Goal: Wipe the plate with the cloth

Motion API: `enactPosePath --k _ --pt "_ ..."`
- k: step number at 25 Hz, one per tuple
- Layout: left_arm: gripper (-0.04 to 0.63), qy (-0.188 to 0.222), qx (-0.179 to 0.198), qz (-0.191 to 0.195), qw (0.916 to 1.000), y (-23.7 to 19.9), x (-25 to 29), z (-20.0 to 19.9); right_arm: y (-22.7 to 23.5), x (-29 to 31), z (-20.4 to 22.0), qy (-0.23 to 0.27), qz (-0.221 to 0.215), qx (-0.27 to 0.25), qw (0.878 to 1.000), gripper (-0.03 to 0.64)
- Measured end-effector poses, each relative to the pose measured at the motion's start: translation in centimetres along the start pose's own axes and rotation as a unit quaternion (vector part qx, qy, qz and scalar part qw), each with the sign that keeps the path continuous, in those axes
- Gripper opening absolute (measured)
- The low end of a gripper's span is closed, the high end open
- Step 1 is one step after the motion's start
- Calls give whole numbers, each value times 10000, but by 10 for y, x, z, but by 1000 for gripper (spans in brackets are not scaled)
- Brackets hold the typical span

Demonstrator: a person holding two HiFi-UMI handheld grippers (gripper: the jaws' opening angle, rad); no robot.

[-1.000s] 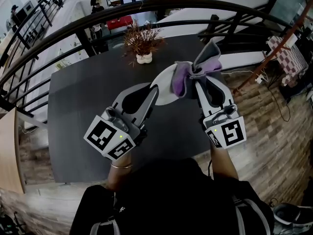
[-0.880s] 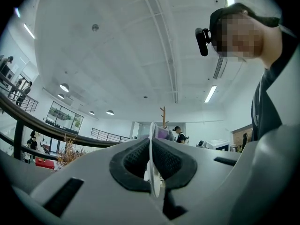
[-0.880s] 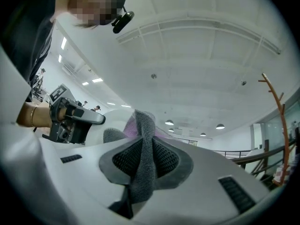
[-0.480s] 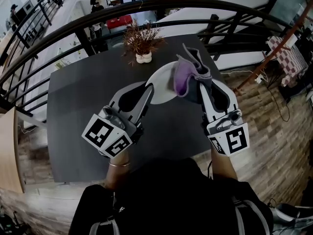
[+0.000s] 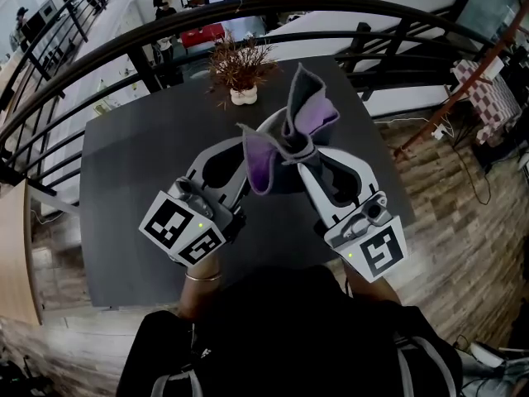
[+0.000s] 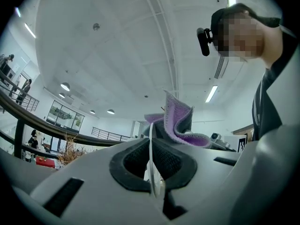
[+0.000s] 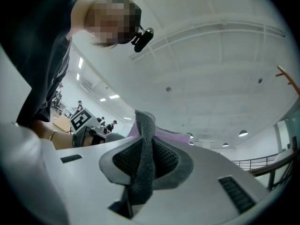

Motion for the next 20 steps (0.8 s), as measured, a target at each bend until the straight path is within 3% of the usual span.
enactPosePath --k 6,20 --pt "17 67 -71 216 9997 7 3 -2 -10 6 18 -362 -198 -28 9991 58" --pt "17 39 -63 233 9997 11 5 -2 5 5 32 -617 153 212 9978 58"
Point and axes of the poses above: the fingertips, and each gripper's own axes: x forward along the fingers, y to its right, z out of its underside, the point moved 10 cm from there along -x, backward along the fingers, and after that the axes turned 13 degrees about z, right-handed, at the moved point
